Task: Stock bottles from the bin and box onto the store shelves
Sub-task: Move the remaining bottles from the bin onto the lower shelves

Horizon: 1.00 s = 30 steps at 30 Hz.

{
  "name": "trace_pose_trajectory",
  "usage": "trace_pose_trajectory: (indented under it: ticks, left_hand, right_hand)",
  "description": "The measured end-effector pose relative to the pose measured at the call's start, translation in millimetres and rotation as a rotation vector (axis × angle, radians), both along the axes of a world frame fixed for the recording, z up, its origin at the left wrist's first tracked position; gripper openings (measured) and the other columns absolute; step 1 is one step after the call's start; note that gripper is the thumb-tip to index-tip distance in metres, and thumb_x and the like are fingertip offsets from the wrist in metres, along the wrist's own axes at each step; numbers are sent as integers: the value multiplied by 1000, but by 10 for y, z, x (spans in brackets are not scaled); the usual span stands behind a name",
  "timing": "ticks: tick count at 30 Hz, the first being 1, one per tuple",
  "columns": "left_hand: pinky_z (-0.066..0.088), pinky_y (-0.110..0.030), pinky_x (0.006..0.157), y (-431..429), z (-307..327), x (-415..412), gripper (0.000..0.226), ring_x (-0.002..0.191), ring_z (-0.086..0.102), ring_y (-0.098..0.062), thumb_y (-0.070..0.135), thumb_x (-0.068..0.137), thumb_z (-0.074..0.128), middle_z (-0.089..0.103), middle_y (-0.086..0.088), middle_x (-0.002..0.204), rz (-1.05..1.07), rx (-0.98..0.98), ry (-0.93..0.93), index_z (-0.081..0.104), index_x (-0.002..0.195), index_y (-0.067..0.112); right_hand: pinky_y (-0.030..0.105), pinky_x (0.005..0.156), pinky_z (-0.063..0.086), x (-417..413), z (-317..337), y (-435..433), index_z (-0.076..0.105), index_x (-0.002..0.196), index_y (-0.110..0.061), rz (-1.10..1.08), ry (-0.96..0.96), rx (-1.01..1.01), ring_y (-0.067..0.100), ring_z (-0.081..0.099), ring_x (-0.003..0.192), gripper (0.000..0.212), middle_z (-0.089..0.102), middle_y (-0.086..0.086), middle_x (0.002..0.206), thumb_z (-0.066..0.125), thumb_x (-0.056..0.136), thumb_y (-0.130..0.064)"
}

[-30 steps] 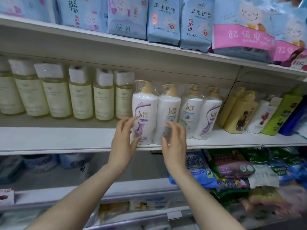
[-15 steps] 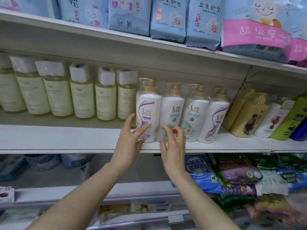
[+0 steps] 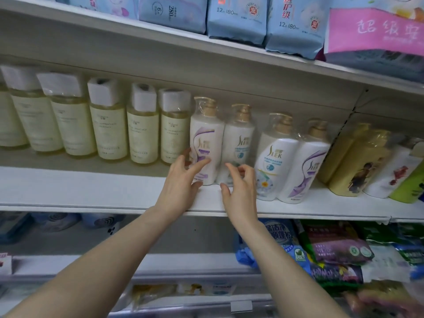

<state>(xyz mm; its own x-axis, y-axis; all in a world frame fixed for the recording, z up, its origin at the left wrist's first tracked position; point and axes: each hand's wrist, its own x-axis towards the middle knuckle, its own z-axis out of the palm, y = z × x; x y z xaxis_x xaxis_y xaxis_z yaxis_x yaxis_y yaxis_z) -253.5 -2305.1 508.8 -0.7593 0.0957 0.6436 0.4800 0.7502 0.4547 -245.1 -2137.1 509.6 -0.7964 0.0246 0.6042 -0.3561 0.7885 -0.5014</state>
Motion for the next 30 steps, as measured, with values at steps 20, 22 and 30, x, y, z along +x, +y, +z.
trace_pose_trajectory:
  ticks: [20, 22, 30]
  left_hand:
    - [42, -30, 96, 17, -5, 468, 56, 120, 51, -26, 6, 82, 73, 53, -10, 132, 65, -10, 3, 58, 134, 20]
    - [42, -30, 93, -23, -38, 641, 52, 115, 54, -27, 6, 83, 72, 57, -10, 125, 54, -7, 16, 60, 131, 19]
    - [47, -34, 86, -293, -338, 1426, 40, 102, 59, -25, 10, 86, 70, 62, -8, 112, -3, 2, 33, 63, 124, 16]
  right_hand:
    - [28, 103, 37, 359, -11, 8, 50, 142, -14, 25, -75, 21, 23, 46, 124, 50, 42, 9, 138, 61, 94, -10]
    - [25, 98, 36, 530, -38, -30, 52, 140, -13, 26, -63, 24, 23, 48, 121, 48, 43, 9, 134, 61, 93, -8]
    - [43, 99, 46, 1325, -435, -289, 58, 132, -12, 41, -19, -15, 30, 55, 112, 48, 51, 12, 124, 63, 85, -2]
